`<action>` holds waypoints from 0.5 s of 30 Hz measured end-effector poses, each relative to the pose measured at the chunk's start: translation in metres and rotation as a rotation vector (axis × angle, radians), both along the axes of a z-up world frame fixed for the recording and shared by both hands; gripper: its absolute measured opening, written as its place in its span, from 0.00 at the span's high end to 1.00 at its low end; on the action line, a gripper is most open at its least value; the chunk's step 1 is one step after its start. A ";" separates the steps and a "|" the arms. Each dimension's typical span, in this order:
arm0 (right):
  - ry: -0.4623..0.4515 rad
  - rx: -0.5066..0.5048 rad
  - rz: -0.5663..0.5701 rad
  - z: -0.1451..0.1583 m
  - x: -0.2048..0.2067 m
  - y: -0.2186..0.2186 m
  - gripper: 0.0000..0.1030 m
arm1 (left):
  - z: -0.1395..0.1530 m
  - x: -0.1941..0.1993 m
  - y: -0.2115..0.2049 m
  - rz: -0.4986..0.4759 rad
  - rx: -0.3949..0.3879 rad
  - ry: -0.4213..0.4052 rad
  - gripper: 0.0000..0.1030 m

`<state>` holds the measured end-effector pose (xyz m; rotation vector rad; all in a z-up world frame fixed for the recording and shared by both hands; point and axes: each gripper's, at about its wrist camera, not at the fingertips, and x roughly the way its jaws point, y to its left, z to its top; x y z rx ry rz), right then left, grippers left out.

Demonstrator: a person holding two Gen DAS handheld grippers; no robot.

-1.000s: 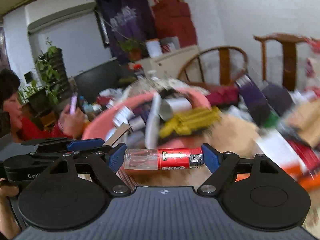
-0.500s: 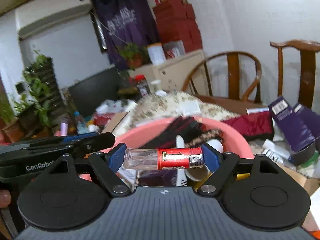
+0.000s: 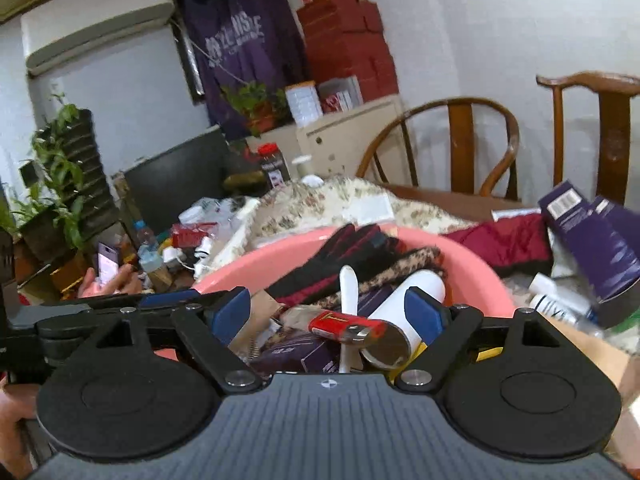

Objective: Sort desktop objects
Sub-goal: 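Open the left tool over the pink basin while the right tool releases the lighter there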

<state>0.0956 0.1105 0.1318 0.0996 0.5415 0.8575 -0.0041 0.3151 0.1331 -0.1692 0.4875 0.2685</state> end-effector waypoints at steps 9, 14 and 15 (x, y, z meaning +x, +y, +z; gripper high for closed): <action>-0.077 -0.014 0.010 -0.003 -0.063 -0.123 0.10 | 0.004 -0.076 -0.075 -0.185 0.010 -0.104 0.29; -0.061 -0.143 -0.024 -0.055 -0.096 -0.193 0.10 | -0.036 -0.094 -0.147 -0.360 0.004 -0.038 0.25; -0.060 -0.168 -0.036 -0.067 -0.101 -0.203 0.10 | -0.046 -0.095 -0.158 -0.384 0.004 -0.024 0.25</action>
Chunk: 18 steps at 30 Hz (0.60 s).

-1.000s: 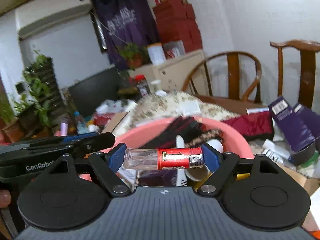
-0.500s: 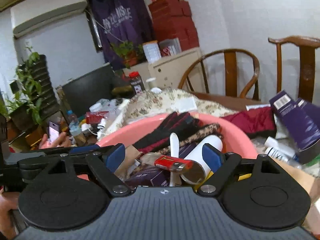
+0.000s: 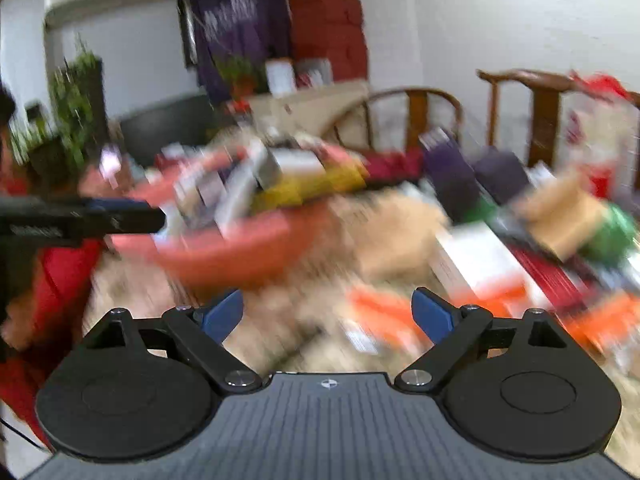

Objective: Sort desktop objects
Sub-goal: 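Open the left tool over the pink basin while the right tool releases the lighter there, then lower the left tool onto the black comb while the right tool approaches the silver snowflake ornament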

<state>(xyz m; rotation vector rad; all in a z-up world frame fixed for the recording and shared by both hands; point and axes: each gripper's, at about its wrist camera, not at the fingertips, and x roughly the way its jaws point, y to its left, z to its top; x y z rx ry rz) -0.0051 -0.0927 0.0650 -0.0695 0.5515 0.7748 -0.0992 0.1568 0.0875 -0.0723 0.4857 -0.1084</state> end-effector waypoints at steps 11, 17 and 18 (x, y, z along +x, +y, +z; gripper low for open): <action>0.003 -0.137 0.085 -0.058 -0.060 -0.035 0.10 | -0.074 0.011 -0.055 -0.022 0.145 0.179 0.20; -0.039 -0.185 0.274 -0.061 -0.085 0.009 0.13 | -0.078 0.025 -0.030 0.004 0.030 0.219 0.18; -0.037 -0.186 0.284 -0.063 -0.084 0.015 0.13 | -0.079 0.026 -0.029 0.007 0.021 0.220 0.17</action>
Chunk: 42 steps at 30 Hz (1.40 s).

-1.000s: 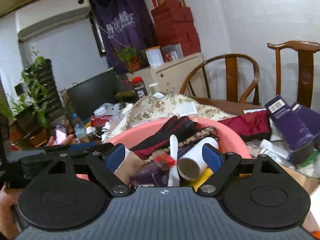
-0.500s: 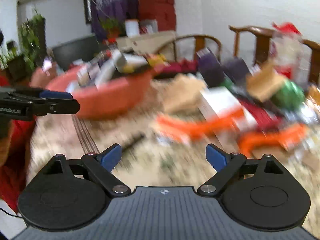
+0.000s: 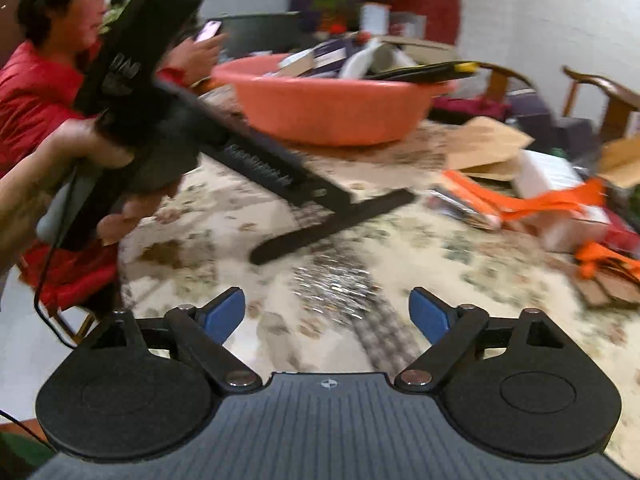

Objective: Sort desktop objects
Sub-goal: 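Lower the left tool onto the black comb while the right tool approaches the silver snowflake ornament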

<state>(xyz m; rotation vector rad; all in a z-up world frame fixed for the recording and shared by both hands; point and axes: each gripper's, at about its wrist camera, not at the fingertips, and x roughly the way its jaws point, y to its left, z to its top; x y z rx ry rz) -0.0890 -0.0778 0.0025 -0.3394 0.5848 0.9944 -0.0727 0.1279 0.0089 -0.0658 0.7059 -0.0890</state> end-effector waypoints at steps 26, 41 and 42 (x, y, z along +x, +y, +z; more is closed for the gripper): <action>0.042 -0.027 -0.137 -0.019 0.011 0.018 0.01 | -0.025 0.019 -0.029 -0.012 0.027 0.033 0.00; 0.014 -0.020 -0.143 -0.014 0.008 0.020 0.42 | -0.021 0.001 -0.034 -0.009 0.099 0.002 0.41; 0.009 -0.023 -0.144 -0.013 0.006 0.021 0.43 | -0.021 0.001 -0.037 -0.010 0.112 -0.002 0.42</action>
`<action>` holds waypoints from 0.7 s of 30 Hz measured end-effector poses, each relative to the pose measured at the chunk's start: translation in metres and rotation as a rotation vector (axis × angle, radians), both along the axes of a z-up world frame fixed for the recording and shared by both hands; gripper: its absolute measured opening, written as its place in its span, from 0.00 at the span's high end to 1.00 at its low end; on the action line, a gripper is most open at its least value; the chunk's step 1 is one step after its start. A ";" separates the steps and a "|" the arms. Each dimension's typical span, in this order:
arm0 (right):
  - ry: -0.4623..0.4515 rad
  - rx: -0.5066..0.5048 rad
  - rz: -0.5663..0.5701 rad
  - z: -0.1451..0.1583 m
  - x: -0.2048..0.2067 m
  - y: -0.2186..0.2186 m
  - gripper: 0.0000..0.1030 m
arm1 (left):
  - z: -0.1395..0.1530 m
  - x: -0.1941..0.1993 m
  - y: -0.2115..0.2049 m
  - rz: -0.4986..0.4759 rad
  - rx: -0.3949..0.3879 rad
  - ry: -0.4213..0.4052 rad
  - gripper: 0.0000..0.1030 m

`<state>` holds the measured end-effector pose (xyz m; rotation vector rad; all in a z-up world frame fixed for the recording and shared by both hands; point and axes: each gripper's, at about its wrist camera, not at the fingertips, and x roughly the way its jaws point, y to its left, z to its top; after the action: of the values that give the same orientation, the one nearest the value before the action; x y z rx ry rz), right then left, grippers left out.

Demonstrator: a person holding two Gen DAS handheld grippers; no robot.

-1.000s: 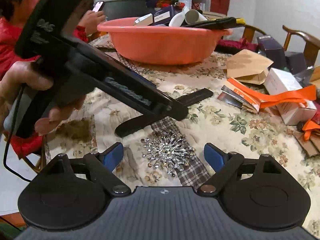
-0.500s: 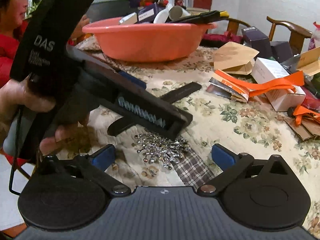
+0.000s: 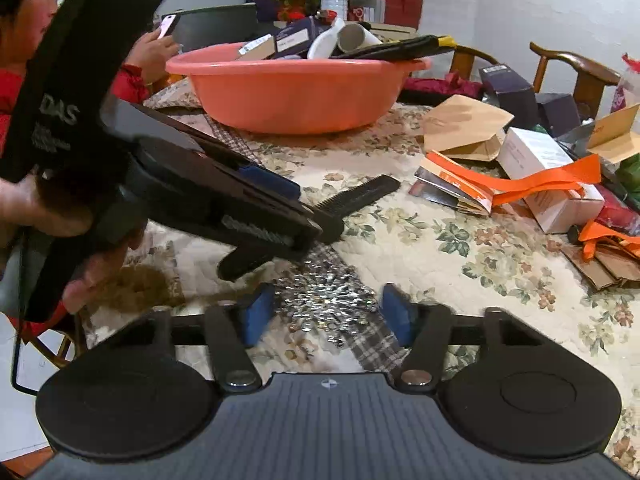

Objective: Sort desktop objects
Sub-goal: 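Close the left tool on the black comb while the right tool closes on the silver ornament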

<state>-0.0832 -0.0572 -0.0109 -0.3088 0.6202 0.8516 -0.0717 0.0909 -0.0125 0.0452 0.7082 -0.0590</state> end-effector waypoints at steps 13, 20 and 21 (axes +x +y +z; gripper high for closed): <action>0.044 0.074 -0.131 0.011 0.010 -0.037 0.44 | 0.003 -0.005 0.013 0.012 -0.103 0.005 0.53; 0.057 0.178 -0.242 0.020 0.030 -0.078 0.44 | -0.001 -0.005 -0.001 -0.020 -0.006 0.004 0.43; 0.063 0.189 -0.248 0.019 0.031 -0.082 0.44 | -0.003 -0.005 -0.006 -0.023 0.022 -0.009 0.42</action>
<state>-0.0518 -0.1388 0.0083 -0.0323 0.6170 0.6765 -0.0768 0.0852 -0.0159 0.0746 0.6997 -0.0728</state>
